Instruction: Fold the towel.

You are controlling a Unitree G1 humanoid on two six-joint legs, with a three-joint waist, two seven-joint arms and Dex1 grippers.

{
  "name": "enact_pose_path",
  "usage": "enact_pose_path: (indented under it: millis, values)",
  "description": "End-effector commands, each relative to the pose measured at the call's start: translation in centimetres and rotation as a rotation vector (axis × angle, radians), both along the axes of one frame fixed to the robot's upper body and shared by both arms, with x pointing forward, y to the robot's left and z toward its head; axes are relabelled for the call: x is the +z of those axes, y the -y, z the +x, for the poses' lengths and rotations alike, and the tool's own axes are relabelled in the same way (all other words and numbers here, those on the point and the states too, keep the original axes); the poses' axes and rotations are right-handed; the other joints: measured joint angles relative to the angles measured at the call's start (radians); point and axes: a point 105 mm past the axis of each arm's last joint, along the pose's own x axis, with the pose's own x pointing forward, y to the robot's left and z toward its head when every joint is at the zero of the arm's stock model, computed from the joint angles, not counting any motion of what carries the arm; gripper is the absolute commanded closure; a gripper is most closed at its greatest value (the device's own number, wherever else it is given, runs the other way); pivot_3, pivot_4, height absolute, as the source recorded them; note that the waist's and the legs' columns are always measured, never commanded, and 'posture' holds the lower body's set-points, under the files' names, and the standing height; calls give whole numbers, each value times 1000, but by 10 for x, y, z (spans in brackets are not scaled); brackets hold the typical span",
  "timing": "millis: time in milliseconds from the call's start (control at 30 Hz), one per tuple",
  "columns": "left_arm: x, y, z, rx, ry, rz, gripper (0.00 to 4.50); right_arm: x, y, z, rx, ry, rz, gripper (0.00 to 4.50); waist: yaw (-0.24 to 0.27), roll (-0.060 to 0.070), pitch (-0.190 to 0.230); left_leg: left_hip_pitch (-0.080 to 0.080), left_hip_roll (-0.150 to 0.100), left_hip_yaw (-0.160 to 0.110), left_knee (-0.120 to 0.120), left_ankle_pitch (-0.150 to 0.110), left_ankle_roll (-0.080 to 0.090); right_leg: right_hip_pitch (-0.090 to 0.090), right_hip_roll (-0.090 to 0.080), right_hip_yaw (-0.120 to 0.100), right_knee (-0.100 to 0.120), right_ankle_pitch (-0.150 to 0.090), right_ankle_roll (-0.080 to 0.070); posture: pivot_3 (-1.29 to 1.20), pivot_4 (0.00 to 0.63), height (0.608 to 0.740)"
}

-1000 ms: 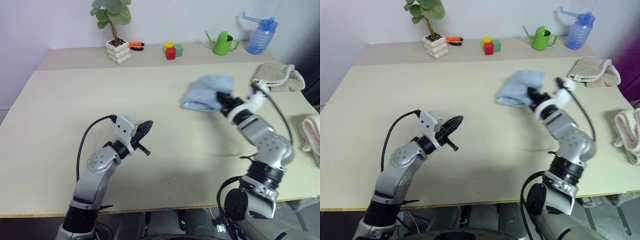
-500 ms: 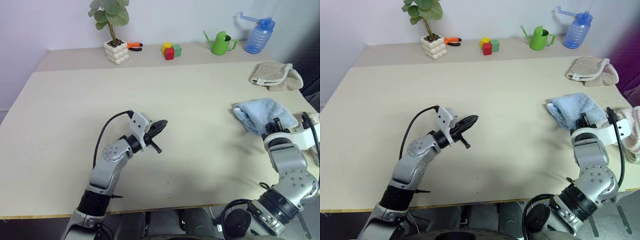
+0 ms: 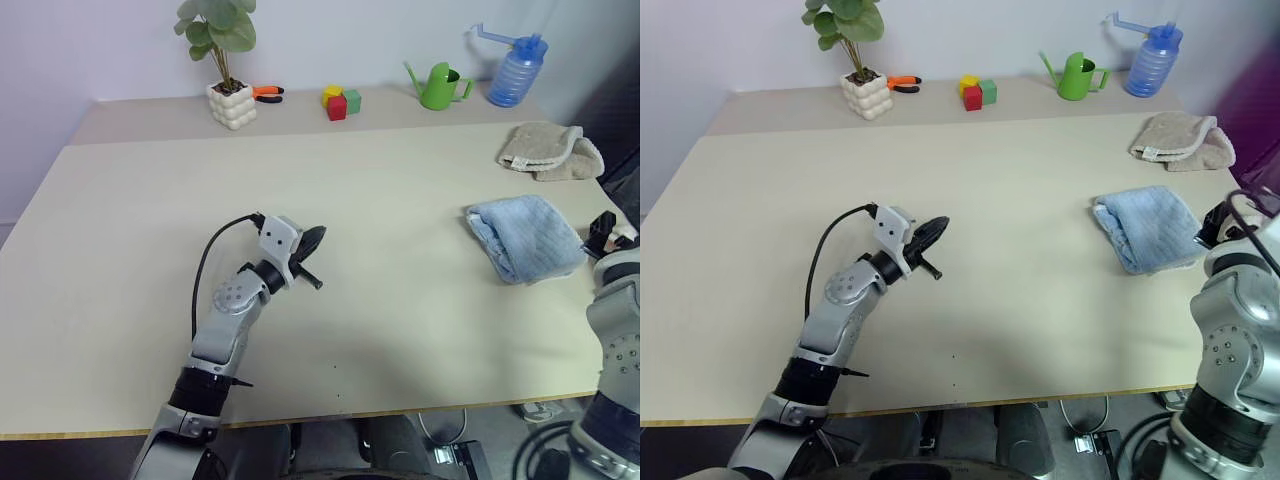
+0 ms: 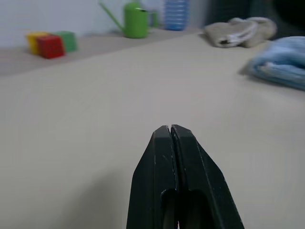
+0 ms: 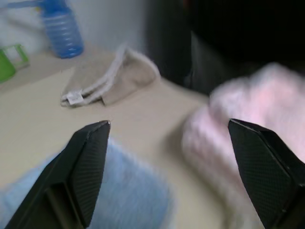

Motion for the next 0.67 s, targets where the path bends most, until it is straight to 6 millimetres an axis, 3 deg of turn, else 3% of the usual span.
enact_pose_path:
  millis: [33,167,267,500,667]
  values:
    - [12,-21,8,109,64,2,4500,13,-48,19,268,-7,-200,521,0,0,0,0,0,0,0,0,0,0,0,0,0,0,0,0,150,731]
    - [12,-33,3,119,71,23,4500,-2,-96,36,605,-56,-176,521,6,-1,0,0,1,-1,0,0,0,1,1,0,-1,0,0,0,150,731]
    - [8,-42,-1,128,57,43,4500,-7,-117,40,756,-65,-171,521,12,-1,1,0,0,-1,1,0,0,2,0,0,-2,0,0,0,150,731]
    - [7,-62,-22,179,37,49,4500,-28,-143,48,1040,-149,-221,521,16,-2,1,0,0,-1,0,0,0,2,-1,0,-4,0,0,0,150,731]
    - [8,-72,-27,232,27,44,4500,-29,-151,61,1108,-149,-251,521,24,-2,1,0,0,-1,1,0,0,2,-1,0,-3,0,0,0,150,731]
